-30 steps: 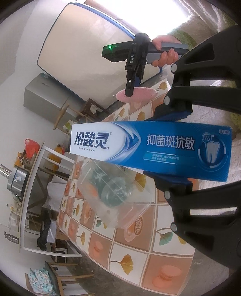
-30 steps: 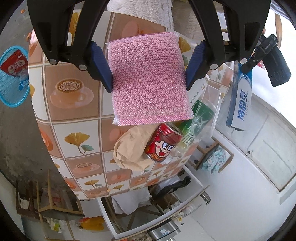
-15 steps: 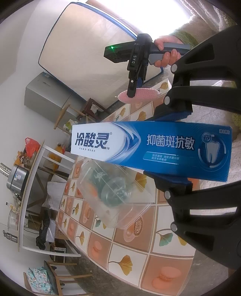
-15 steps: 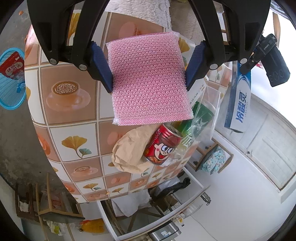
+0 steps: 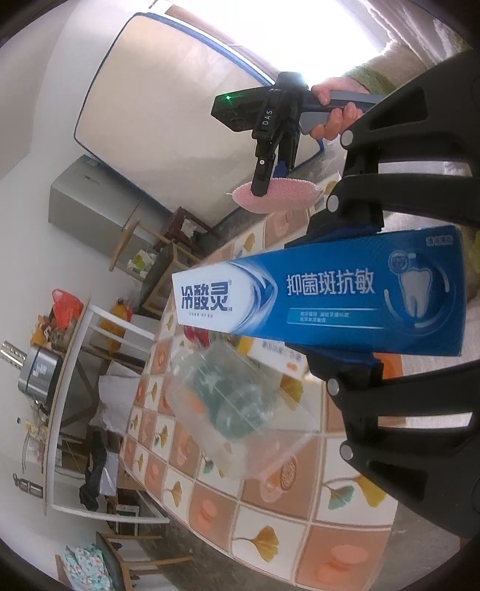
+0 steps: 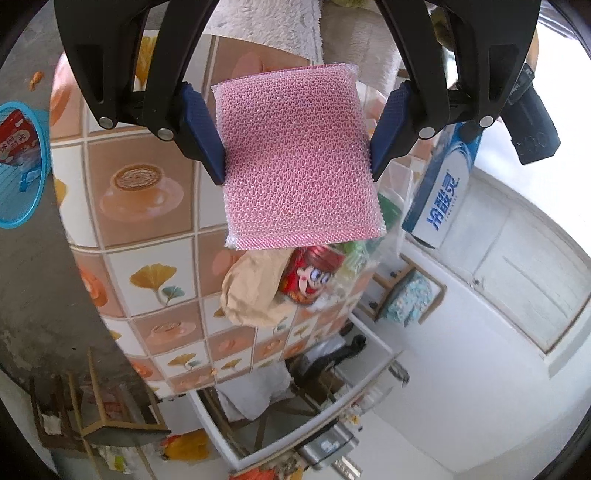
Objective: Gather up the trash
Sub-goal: 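Lift both items and carry them toward the blue wastebasket, then open both tools over the wastebasket to drop the box and sponge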
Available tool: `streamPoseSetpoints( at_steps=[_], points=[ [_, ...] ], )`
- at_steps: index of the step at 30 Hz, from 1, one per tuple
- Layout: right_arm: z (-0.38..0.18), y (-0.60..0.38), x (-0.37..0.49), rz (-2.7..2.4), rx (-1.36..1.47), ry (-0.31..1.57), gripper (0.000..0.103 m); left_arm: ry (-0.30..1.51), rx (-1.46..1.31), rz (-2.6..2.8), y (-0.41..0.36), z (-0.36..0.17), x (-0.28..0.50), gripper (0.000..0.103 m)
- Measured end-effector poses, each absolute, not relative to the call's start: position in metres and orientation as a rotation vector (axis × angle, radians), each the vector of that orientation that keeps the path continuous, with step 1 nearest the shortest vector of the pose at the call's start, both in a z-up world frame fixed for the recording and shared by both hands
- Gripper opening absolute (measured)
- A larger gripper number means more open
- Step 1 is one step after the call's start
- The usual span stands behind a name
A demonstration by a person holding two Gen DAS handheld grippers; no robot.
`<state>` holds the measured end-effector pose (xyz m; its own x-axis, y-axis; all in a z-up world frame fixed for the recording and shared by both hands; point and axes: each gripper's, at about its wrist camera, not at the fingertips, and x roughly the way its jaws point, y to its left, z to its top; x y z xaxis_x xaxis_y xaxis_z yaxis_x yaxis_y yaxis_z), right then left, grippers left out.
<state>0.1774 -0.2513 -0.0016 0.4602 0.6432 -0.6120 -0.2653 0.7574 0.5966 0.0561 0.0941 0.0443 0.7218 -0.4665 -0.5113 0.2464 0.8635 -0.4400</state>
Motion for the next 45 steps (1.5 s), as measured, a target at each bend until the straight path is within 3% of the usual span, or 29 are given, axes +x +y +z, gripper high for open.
streamPoseSetpoints(
  at_steps=[17,21,28,33,38,39,40,42,45],
  points=[
    [0.002,-0.405,0.120,0.327,0.683,0.770,0.074,0.721,-0.326,-0.664,-0.013,0.063,0.112,0.043],
    [-0.008,-0.453,0.100,0.209,0.741,0.731,0.074,0.762,-0.265,-0.767,-0.075,0.068,0.135,0.043],
    [-0.072,-0.530,0.075,0.015,0.938,0.773,0.074,0.992,-0.146,-0.880,-0.217,0.039,0.187,0.043],
    [-0.117,-0.564,0.084,-0.061,1.041,0.834,0.074,1.137,-0.034,-0.894,-0.304,-0.001,0.210,0.043],
    [-0.139,-0.597,0.121,-0.091,1.096,0.827,0.078,1.170,0.014,-0.876,-0.364,-0.019,0.242,0.043],
    [-0.146,-0.607,0.132,-0.095,1.103,0.824,0.081,1.174,0.018,-0.872,-0.375,-0.022,0.250,0.044],
    [-0.152,-0.614,0.137,-0.107,1.103,0.830,0.082,1.184,0.019,-0.858,-0.381,-0.025,0.256,0.056],
    [-0.174,-0.628,0.152,-0.154,1.119,0.859,0.084,1.192,0.014,-0.795,-0.387,-0.028,0.268,0.070],
    [-0.211,-0.640,0.152,-0.216,1.177,0.915,0.084,1.178,-0.053,-0.765,-0.372,-0.027,0.269,0.071]
  ],
)
